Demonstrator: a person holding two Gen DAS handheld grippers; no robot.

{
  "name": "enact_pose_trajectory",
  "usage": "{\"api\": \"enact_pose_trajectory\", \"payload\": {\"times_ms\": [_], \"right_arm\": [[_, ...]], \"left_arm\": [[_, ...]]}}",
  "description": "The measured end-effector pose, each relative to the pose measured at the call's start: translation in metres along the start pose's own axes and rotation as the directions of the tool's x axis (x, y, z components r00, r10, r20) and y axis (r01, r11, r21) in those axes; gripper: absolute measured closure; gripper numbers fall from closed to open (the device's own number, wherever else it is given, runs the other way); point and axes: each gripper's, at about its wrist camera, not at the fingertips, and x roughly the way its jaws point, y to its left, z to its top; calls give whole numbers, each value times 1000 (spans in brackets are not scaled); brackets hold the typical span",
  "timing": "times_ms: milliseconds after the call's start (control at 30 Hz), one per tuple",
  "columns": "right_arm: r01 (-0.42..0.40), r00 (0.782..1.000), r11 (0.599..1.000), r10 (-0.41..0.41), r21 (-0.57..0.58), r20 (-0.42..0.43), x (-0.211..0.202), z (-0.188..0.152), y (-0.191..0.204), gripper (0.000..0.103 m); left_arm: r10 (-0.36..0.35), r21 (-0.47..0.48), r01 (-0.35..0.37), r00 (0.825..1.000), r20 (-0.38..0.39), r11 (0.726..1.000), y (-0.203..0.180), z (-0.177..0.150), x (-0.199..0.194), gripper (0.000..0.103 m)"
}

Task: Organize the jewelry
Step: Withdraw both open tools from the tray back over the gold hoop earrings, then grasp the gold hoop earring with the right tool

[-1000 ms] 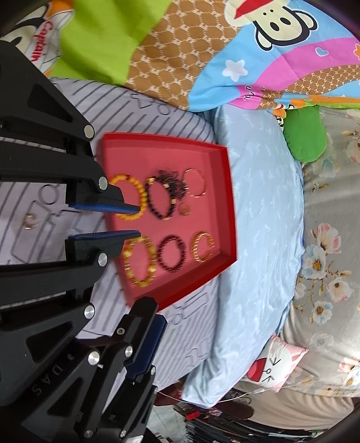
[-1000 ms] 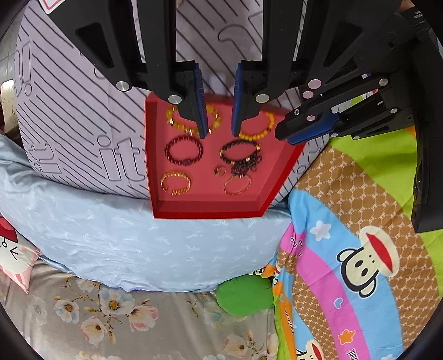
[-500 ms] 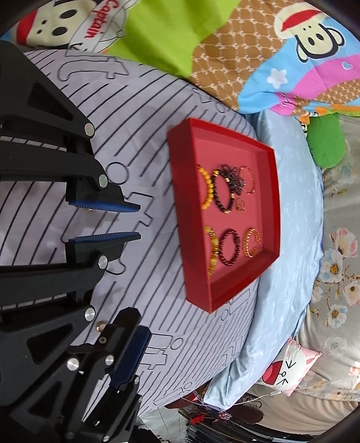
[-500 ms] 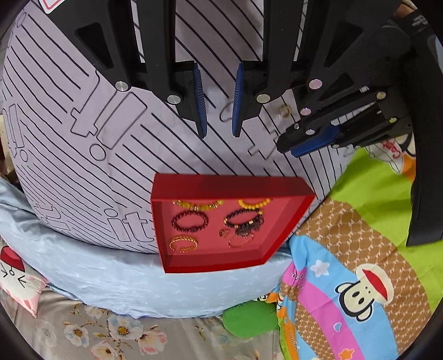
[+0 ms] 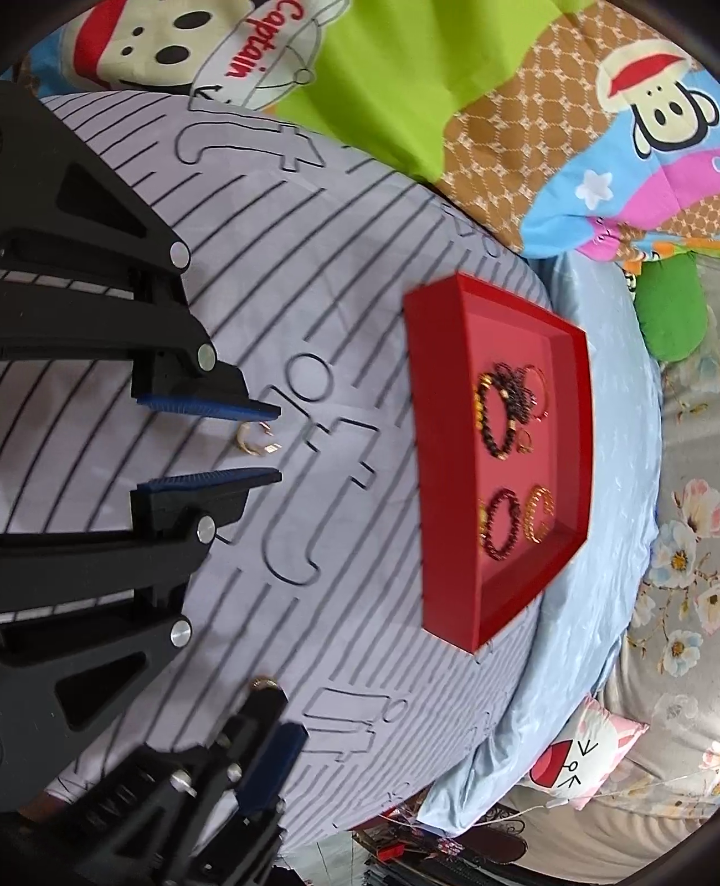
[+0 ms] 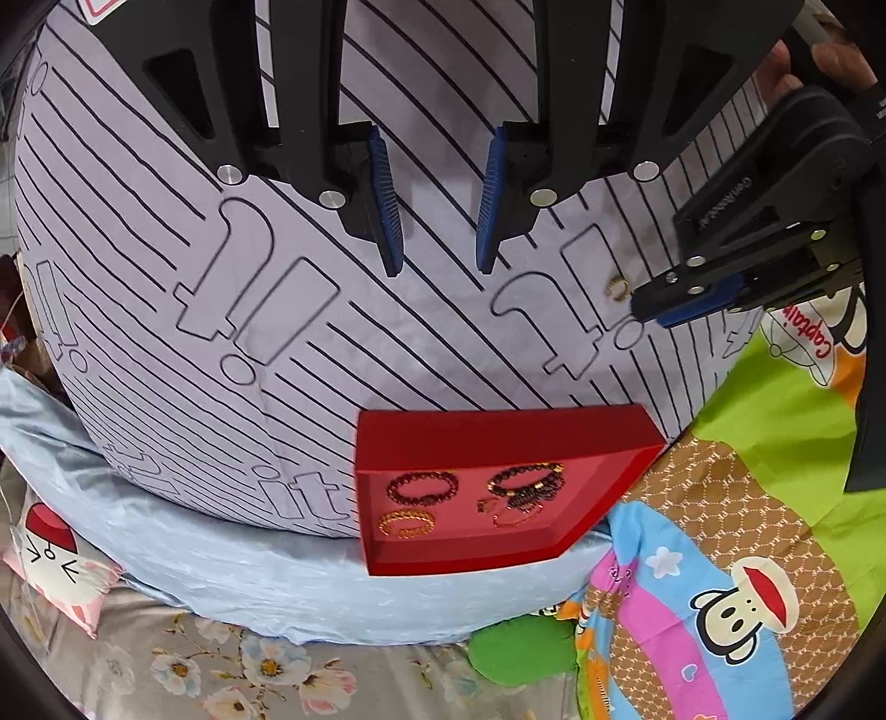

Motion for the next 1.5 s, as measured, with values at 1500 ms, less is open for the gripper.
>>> {"api": "enact_pose_trajectory", "payload": {"times_ms": [1500], "right_arm": [[43, 999, 999, -42, 29, -14, 32, -13, -16, 87]], "left_arm": [[23, -61, -24, 1000, -11, 998, 21, -15, 23, 52]]}}
